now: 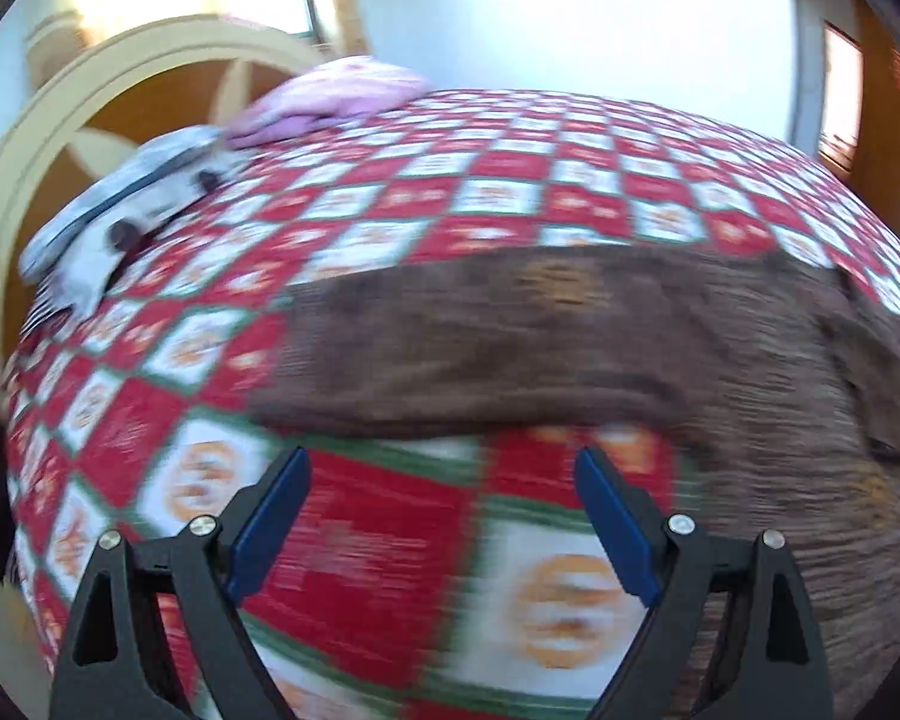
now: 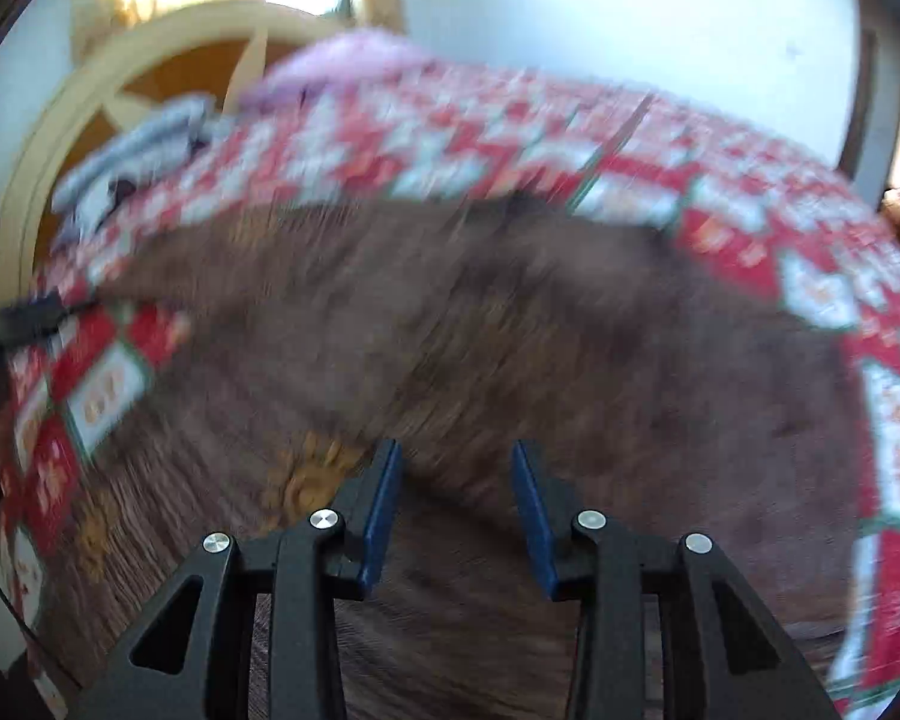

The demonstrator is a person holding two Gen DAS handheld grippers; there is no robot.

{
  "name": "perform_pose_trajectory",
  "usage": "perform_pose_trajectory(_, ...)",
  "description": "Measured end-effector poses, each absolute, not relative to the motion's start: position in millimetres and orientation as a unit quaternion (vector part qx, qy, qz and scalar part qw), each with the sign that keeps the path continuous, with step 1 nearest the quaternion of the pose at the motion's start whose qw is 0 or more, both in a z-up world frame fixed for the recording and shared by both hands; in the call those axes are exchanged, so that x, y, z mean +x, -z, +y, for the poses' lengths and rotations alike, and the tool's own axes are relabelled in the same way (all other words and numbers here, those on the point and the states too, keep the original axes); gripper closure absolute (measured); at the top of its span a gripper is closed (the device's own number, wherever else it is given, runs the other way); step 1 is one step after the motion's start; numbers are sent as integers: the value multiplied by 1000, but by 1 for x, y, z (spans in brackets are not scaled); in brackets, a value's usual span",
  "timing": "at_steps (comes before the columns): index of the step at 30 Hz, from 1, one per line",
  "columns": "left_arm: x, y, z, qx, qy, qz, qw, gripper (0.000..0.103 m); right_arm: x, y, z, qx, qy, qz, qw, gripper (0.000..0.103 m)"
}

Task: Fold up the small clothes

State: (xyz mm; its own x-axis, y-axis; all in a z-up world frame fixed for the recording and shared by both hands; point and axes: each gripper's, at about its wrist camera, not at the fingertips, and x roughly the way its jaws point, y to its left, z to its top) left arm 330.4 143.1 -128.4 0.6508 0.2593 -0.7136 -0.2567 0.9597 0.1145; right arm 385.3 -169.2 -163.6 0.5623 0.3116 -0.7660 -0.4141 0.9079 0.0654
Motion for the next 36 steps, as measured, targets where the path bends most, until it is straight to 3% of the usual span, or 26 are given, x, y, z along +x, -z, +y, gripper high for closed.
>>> perform_pose_trajectory(3,329,133,174,-11,-177,397,900,11,367,171,-156,-112,-179,381,900,62)
perform_pose_trajectory(7,325,139,214,-64,-197,401,892,13,369,172,-164,-98,-183,384,900,61)
perform_pose_trajectory(15,339,148,236,-172,-181,398,883,39,365,172,-158,-114,-167,371,907,57)
perform_pose_trajectory(22,365,157,238,-211,-175,396,876,42,366,172,-160,-110,-161,369,909,52)
perform_pose_trajectory(23,367,158,239,-211,-178,395,876,49,366,172,-160,-110,-160,368,909,51)
perform_pose_trajectory(24,369,159,241,-212,-185,391,876,68,366,172,-160,-110,-159,368,910,51)
perform_pose_trajectory(26,368,158,247,-217,-201,387,874,94,366,172,-161,-108,-157,367,910,49)
perform_pose_trajectory(36,360,117,243,-240,-141,344,897,96,367,173,-164,-97,-157,367,912,46)
